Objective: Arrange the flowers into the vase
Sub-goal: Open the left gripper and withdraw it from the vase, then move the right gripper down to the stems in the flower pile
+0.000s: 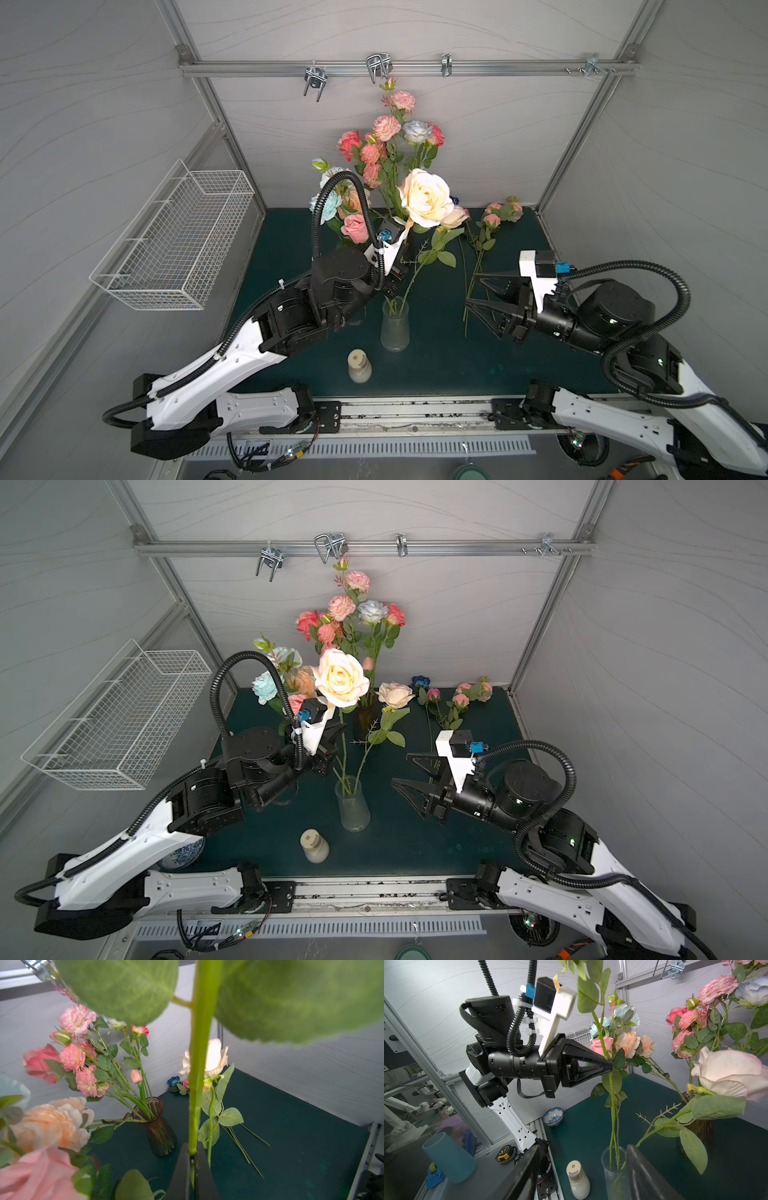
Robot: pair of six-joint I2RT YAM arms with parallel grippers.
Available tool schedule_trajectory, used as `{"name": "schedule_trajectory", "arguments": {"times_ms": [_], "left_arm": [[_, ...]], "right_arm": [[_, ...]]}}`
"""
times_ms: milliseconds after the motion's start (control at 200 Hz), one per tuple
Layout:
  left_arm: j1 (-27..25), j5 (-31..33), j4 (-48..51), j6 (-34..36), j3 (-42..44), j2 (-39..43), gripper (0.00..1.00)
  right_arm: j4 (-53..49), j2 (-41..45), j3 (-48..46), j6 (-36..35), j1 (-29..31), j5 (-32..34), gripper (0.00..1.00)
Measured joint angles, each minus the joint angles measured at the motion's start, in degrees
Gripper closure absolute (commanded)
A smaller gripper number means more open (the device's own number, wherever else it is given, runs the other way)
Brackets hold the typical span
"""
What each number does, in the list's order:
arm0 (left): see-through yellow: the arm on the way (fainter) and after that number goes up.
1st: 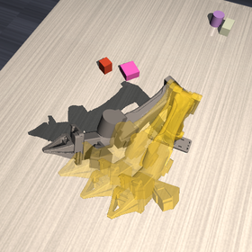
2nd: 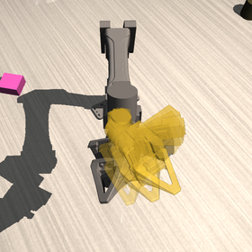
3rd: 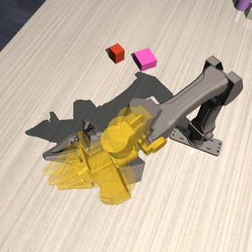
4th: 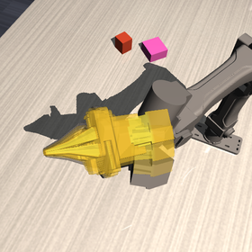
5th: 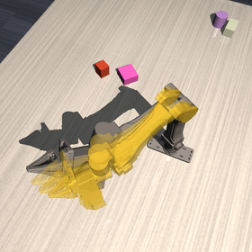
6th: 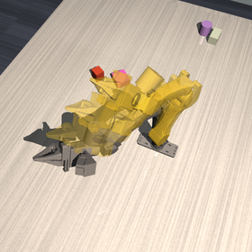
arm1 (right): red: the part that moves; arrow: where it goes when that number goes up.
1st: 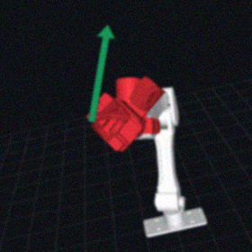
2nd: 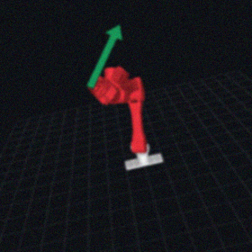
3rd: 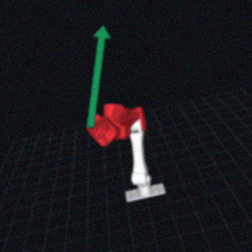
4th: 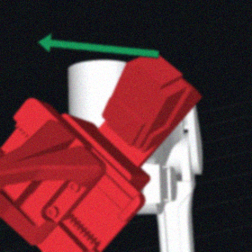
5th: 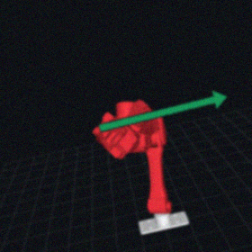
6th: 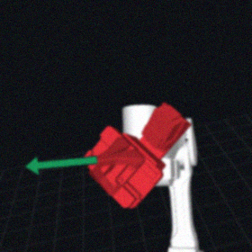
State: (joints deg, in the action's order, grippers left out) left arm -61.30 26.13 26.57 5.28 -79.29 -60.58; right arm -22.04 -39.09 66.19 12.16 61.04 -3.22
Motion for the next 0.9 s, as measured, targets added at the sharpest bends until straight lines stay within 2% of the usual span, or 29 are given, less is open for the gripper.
{"name": "schedule_trajectory", "arguments": {"times_ms": [105,170,430,680,710,900], "left_arm": [[0.0,0.3,0.0,-2.0,2.6,1.4,0.45],[0.0,0.5,0.1,-3.4,3.6,2.4,0.33],[0.0,-0.3,-0.1,-7.4,3.3,6.6,0.20],[0.0,-6.6,-2.9,-12.0,3.1,12.9,0.05],[0.0,-7.4,-3.1,-12.5,3.1,13.5,0.01],[0.0,-10.8,-5.4,-15.3,3.8,17.2,0.00]], "right_arm": [[0.0,0.0,-0.2,0.0,0.0,0.3,0.33],[-0.1,-0.1,-0.2,0.0,0.0,0.8,0.33],[-0.4,-0.7,-0.2,0.4,-0.4,2.7,0.31],[-0.6,0.1,-3.3,1.6,-0.5,9.5,0.31],[-0.6,0.6,-4.1,1.7,-0.5,10.6,0.31],[-1.0,3.4,-9.2,3.1,-0.7,15.3,0.31]]}}
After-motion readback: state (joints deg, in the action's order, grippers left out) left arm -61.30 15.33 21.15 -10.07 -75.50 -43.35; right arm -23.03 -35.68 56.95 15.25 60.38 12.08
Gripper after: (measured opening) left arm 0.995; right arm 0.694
